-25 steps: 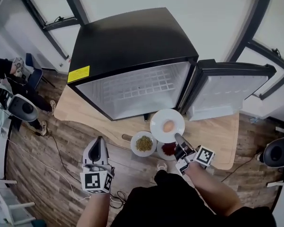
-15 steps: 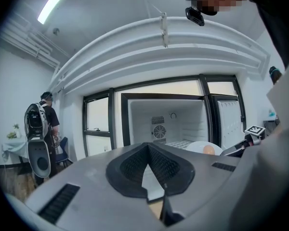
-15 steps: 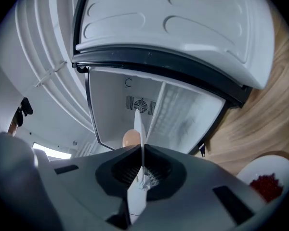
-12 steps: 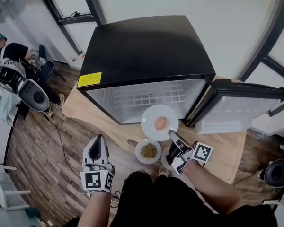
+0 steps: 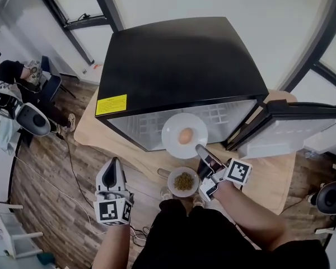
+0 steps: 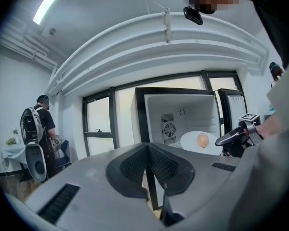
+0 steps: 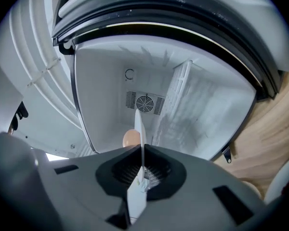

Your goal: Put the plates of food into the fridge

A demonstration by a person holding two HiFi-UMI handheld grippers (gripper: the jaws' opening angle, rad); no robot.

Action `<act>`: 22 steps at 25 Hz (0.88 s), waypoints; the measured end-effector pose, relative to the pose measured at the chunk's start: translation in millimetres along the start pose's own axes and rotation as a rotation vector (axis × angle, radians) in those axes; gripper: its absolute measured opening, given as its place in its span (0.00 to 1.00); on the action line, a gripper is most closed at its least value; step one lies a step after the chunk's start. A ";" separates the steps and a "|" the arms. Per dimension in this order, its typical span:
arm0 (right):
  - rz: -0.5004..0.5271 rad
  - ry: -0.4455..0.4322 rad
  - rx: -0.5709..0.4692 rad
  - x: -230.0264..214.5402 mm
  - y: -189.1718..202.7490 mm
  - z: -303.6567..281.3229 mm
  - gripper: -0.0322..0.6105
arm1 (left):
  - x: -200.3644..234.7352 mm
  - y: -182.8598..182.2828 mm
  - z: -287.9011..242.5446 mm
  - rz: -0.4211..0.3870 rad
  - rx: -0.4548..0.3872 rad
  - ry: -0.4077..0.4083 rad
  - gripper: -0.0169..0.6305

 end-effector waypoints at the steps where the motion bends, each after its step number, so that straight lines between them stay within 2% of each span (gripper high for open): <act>1: -0.001 0.006 -0.003 2.1 -0.4 -4.6 0.10 | 5.2 0.4 -3.8 0.001 -0.001 0.005 0.03; 6: -0.003 0.032 -0.028 11.3 0.5 -26.2 0.10 | 23.4 1.7 -16.4 0.002 -0.006 0.048 0.03; 9: -0.044 0.076 -0.035 12.7 3.7 -41.2 0.10 | 33.1 3.3 -22.8 0.004 -0.008 0.073 0.03; 14: -0.002 0.163 -0.027 13.8 3.2 -65.7 0.10 | 44.9 8.1 -36.1 0.007 -0.015 0.113 0.03; 22: 0.019 0.254 -0.009 14.9 7.9 -106.1 0.10 | 79.2 18.1 -41.6 0.023 -0.013 0.113 0.03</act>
Point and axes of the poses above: the fingertips, and each gripper's own axes: z backward along the fingers, x to its left, y out of its underside, the point moved 1 cm from there along z, backward along the fingers, and after that the axes turned 12 degrees about y, right-handed, at the moved point
